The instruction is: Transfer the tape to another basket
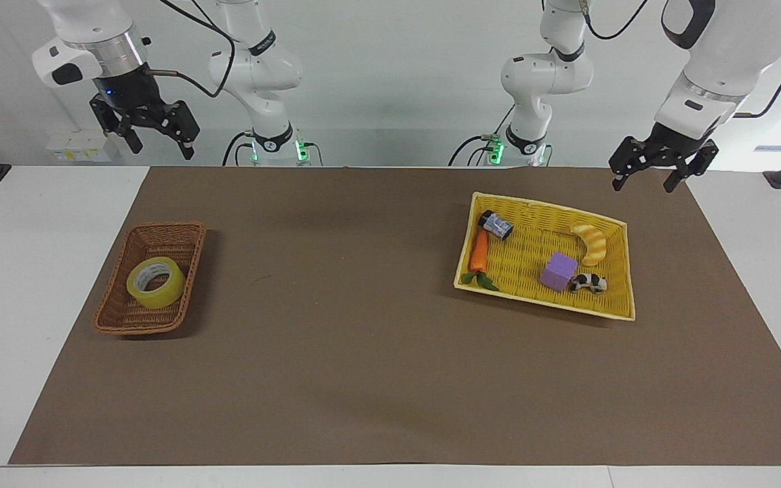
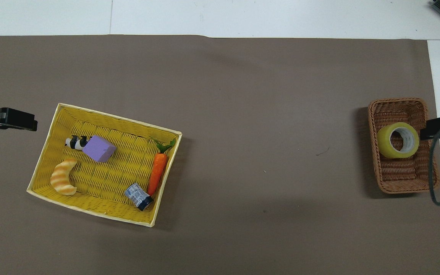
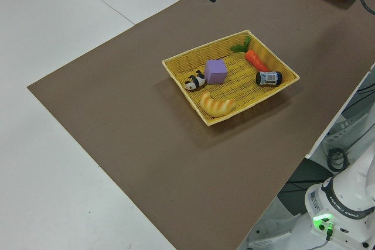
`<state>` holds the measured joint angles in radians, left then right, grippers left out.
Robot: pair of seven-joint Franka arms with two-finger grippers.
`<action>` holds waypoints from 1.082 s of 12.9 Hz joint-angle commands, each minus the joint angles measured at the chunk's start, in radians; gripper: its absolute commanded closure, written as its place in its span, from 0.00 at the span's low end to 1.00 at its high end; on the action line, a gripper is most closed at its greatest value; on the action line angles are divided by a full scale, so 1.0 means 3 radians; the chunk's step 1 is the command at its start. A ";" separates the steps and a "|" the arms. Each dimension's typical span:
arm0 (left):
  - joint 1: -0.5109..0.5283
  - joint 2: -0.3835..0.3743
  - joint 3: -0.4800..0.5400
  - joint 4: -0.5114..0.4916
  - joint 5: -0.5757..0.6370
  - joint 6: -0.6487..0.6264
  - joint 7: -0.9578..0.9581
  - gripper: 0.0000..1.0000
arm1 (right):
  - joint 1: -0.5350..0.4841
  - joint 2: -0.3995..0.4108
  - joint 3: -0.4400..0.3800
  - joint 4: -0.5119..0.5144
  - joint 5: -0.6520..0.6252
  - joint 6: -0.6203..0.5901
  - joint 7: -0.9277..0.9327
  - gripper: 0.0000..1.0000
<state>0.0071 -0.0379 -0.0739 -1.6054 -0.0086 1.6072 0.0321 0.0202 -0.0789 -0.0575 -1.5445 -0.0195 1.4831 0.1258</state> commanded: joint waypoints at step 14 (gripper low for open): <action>0.0007 -0.0022 0.0011 0.0028 -0.0043 -0.0070 -0.0020 0.00 | -0.0047 0.0048 0.0054 0.0066 0.0045 -0.0030 -0.0056 0.00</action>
<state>0.0071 -0.0379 -0.0738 -1.6054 -0.0086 1.6072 0.0321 0.0187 -0.0742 -0.0453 -1.5437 -0.0193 1.4832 0.1258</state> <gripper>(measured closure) 0.000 0.000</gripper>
